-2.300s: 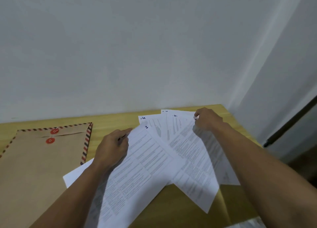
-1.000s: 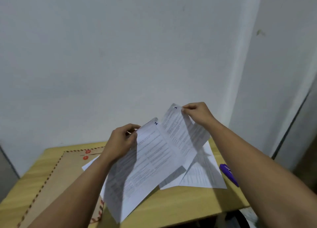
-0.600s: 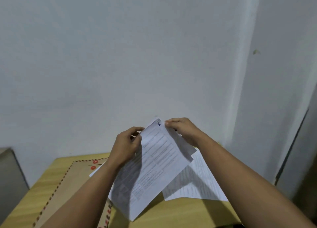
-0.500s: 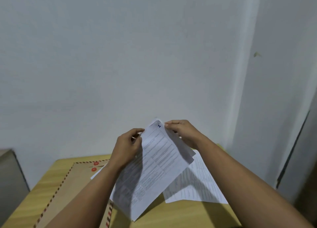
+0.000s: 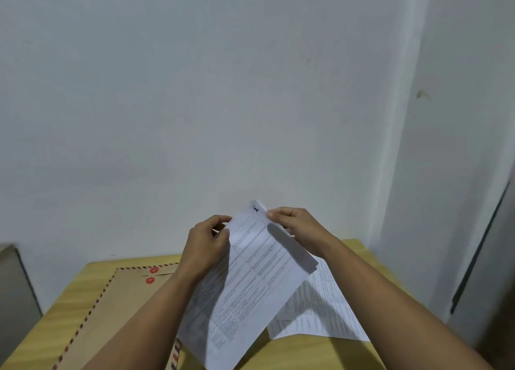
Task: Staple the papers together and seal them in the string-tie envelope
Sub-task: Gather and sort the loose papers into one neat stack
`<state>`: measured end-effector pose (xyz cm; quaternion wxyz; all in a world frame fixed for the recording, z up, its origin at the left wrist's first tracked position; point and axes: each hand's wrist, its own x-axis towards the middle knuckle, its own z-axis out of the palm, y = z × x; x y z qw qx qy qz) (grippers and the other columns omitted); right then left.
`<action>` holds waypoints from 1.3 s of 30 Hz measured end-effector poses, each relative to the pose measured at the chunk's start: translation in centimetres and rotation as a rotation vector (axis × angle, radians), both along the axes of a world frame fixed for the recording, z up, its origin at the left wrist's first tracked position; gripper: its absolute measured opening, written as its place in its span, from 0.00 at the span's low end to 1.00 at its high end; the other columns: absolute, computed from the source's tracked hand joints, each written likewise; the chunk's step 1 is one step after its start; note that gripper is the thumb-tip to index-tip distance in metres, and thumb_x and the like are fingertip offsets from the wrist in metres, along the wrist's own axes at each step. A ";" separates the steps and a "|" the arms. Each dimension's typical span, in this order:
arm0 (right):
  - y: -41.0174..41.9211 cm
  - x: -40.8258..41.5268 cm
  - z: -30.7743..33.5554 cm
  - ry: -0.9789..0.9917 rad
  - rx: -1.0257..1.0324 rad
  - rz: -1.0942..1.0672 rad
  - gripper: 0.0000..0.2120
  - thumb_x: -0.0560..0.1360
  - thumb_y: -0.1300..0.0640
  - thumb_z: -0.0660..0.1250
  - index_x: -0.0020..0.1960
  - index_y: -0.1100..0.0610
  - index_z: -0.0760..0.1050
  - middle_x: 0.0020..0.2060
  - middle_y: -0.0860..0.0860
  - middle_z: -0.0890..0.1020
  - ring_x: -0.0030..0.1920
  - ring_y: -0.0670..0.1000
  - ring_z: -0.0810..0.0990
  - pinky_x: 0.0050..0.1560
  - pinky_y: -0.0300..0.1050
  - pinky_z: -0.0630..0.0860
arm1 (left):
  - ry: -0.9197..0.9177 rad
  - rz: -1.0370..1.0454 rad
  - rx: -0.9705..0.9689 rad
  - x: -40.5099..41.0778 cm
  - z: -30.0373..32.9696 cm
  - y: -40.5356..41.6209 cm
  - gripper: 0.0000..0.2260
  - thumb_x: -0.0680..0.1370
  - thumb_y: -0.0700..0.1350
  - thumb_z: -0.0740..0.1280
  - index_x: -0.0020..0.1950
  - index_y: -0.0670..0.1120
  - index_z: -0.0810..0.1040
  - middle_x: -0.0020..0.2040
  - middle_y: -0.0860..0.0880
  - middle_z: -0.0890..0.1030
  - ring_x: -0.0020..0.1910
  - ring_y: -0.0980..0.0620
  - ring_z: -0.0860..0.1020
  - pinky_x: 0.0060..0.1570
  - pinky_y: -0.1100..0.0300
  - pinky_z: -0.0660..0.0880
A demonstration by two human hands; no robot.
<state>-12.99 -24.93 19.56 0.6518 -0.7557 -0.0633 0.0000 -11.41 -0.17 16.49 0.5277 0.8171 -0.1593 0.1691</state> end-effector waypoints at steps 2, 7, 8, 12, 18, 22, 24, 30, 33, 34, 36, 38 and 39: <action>0.2 0.1 -0.6 -0.076 -0.048 -0.005 0.13 0.75 0.51 0.78 0.58 0.53 0.86 0.51 0.51 0.89 0.54 0.52 0.87 0.61 0.47 0.78 | 0.005 0.011 0.009 0.2 -0.1 0.0 0.12 0.80 0.41 0.67 0.56 0.56 0.83 0.43 0.54 0.84 0.41 0.62 0.81 0.41 0.65 0.75; 0.3 0.6 -1.9 -0.077 0.004 -0.023 0.09 0.77 0.66 0.74 0.57 0.61 0.84 0.49 0.59 0.88 0.49 0.56 0.88 0.51 0.46 0.82 | 0.011 0.014 0.023 0.8 -1.3 0.1 0.13 0.79 0.41 0.68 0.59 0.55 0.83 0.48 0.57 0.83 0.46 0.63 0.79 0.42 0.60 0.77; 0.3 0.7 -2.2 -0.057 0.042 -0.014 0.09 0.77 0.68 0.73 0.57 0.63 0.84 0.49 0.61 0.88 0.48 0.55 0.88 0.48 0.44 0.82 | 0.007 0.013 0.026 0.9 -1.6 0.2 0.14 0.79 0.40 0.68 0.61 0.55 0.82 0.51 0.58 0.82 0.48 0.64 0.78 0.43 0.59 0.78; 0.1 1.3 -3.5 0.015 0.088 -0.005 0.13 0.76 0.70 0.73 0.59 0.65 0.83 0.51 0.62 0.88 0.48 0.56 0.88 0.48 0.45 0.83 | 0.053 -0.023 0.045 1.3 -2.9 0.2 0.17 0.80 0.41 0.67 0.66 0.58 0.79 0.54 0.59 0.81 0.51 0.67 0.78 0.47 0.56 0.80; 0.2 1.9 -6.7 -0.002 -0.010 -0.122 0.16 0.76 0.68 0.72 0.60 0.54 0.83 0.43 0.54 0.89 0.44 0.52 0.88 0.48 0.44 0.83 | 0.000 -0.064 0.145 1.9 -6.0 -0.7 0.20 0.82 0.47 0.66 0.63 0.73 0.76 0.52 0.63 0.84 0.48 0.65 0.80 0.49 0.58 0.78; 0.6 2.9 -10.2 -0.074 -0.131 -0.227 0.18 0.78 0.64 0.69 0.61 0.46 0.84 0.45 0.48 0.88 0.44 0.49 0.86 0.52 0.46 0.84 | -0.088 -0.105 0.272 2.4 -8.1 -1.6 0.33 0.81 0.43 0.64 0.62 0.85 0.64 0.44 0.54 0.82 0.46 0.59 0.78 0.45 0.59 0.75; 1.0 3.4 -11.9 -0.066 -0.176 -0.256 0.19 0.78 0.62 0.67 0.60 0.41 0.84 0.45 0.40 0.86 0.41 0.41 0.83 0.52 0.42 0.81 | -0.065 -0.098 0.308 3.1 -9.4 -1.8 0.31 0.79 0.45 0.61 0.63 0.84 0.64 0.40 0.52 0.79 0.42 0.56 0.77 0.42 0.56 0.75; -0.6 5.7 -16.0 0.023 -0.354 -0.248 0.16 0.80 0.56 0.66 0.66 0.45 0.81 0.56 0.42 0.85 0.48 0.42 0.83 0.50 0.33 0.78 | 0.038 -0.065 0.396 5.6 -13.9 -2.1 0.21 0.72 0.42 0.57 0.60 0.61 0.75 0.37 0.49 0.74 0.39 0.51 0.75 0.40 0.44 0.77; -4.9 8.2 -16.5 0.036 -0.621 -0.301 0.16 0.82 0.57 0.65 0.68 0.53 0.80 0.62 0.48 0.83 0.60 0.49 0.82 0.64 0.44 0.77 | 0.051 -0.060 0.420 6.9 -15.8 -2.1 0.21 0.73 0.44 0.57 0.62 0.62 0.75 0.37 0.51 0.73 0.38 0.53 0.75 0.38 0.45 0.77; -6.5 8.8 -16.4 0.071 -0.706 -0.313 0.16 0.82 0.56 0.66 0.69 0.52 0.80 0.62 0.47 0.83 0.62 0.50 0.82 0.66 0.47 0.76 | 0.047 -0.052 0.421 7.1 -16.3 -2.3 0.21 0.74 0.44 0.57 0.62 0.62 0.76 0.37 0.52 0.73 0.38 0.54 0.75 0.38 0.47 0.77; -9.5 10.0 -16.0 0.167 -0.874 -0.301 0.20 0.81 0.56 0.66 0.72 0.49 0.76 0.64 0.47 0.81 0.66 0.53 0.79 0.68 0.53 0.74 | 0.031 -0.066 0.422 7.1 -16.8 -2.7 0.21 0.75 0.40 0.59 0.62 0.61 0.78 0.36 0.53 0.73 0.39 0.56 0.74 0.36 0.49 0.77; -11.5 11.2 -15.5 0.275 -1.024 -0.246 0.26 0.79 0.56 0.66 0.77 0.46 0.70 0.71 0.47 0.77 0.72 0.54 0.74 0.73 0.57 0.69 | 0.024 -0.092 0.417 7.2 -17.8 -2.9 0.24 0.74 0.40 0.58 0.64 0.62 0.78 0.35 0.54 0.73 0.39 0.56 0.75 0.35 0.52 0.76; -12.0 11.7 -15.2 0.318 -1.079 -0.215 0.29 0.79 0.56 0.66 0.79 0.45 0.67 0.74 0.47 0.74 0.74 0.54 0.71 0.74 0.58 0.67 | 0.029 -0.089 0.412 7.4 -18.3 -3.0 0.26 0.74 0.41 0.58 0.66 0.64 0.77 0.36 0.54 0.74 0.39 0.56 0.75 0.35 0.53 0.75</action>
